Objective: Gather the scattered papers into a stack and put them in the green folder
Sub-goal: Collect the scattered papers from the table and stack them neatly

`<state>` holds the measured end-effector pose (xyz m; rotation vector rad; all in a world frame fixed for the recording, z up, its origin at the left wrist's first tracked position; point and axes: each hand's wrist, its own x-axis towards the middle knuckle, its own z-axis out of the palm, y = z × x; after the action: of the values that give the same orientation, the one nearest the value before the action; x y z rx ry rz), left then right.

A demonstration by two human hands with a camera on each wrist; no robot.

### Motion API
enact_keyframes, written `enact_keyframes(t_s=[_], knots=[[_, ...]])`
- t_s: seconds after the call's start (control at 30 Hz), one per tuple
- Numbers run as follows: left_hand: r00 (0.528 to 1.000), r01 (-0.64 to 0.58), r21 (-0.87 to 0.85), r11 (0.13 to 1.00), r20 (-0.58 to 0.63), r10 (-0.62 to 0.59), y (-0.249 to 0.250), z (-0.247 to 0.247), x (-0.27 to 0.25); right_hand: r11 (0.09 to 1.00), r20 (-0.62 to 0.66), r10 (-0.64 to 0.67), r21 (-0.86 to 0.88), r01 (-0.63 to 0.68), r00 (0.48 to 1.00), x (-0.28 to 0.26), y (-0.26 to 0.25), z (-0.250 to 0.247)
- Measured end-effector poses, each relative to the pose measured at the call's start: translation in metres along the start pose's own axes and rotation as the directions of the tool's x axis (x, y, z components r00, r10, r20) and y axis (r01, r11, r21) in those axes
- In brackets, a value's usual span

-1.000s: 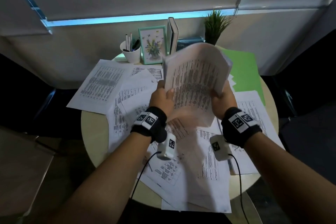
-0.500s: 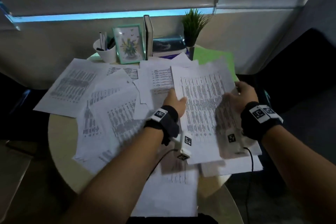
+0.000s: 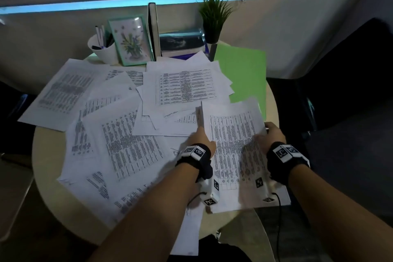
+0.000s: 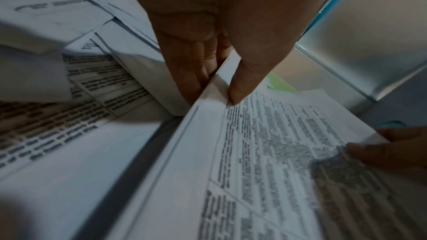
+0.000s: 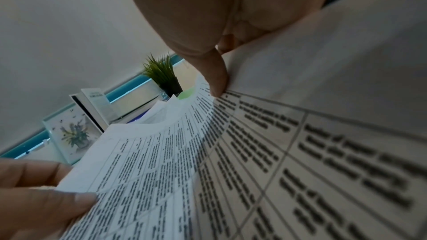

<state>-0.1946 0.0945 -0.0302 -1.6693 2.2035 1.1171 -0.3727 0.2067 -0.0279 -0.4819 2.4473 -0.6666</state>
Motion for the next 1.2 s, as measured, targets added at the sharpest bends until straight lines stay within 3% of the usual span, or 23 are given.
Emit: enact_keyframes(t_s=[0.17,0.27,0.47,0.57,0.67,0.83,0.93,1.07,1.2], knots=[[0.997,0.019,0.089,0.996,-0.074,-0.013,-0.003,0.004,0.001,0.985,-0.037,0.024,-0.170,-0.030,0.999,0.010,0.009,0.005],[0.996,0.030,0.043,0.999,-0.088,-0.026,-0.003,0.009,0.000,0.966,0.020,0.101,-0.240,-0.093,0.995,0.009,0.013,0.009],[0.985,0.168,-0.143,0.975,-0.003,-0.170,0.002,0.010,-0.001,0.974,0.125,0.180,-0.158,-0.159,0.976,0.012,0.013,0.009],[0.986,0.169,-0.167,0.971,0.016,-0.168,0.002,0.013,-0.003,0.970,0.134,0.213,-0.148,-0.193,0.968,0.012,0.018,0.008],[0.990,0.136,-0.244,0.960,0.011,-0.138,0.003,0.016,-0.006,0.986,0.111,0.155,-0.087,-0.146,0.982,0.008,0.016,0.009],[0.997,0.025,-0.377,0.926,-0.062,-0.052,0.023,-0.008,-0.015,0.994,0.000,0.067,0.087,-0.067,0.998,0.002,-0.014,-0.006],[0.984,-0.120,-0.563,0.818,-0.176,0.023,0.052,-0.040,-0.019,0.956,-0.108,-0.033,0.287,0.063,0.994,-0.003,-0.050,-0.029],[0.885,-0.416,-0.595,0.687,-0.438,0.156,0.082,-0.087,-0.033,0.790,-0.339,-0.212,0.492,0.365,0.917,-0.024,-0.094,-0.067],[0.797,-0.578,-0.577,0.577,-0.551,0.247,0.083,-0.105,-0.043,0.623,-0.439,-0.271,0.598,0.504,0.857,-0.044,-0.105,-0.082]])
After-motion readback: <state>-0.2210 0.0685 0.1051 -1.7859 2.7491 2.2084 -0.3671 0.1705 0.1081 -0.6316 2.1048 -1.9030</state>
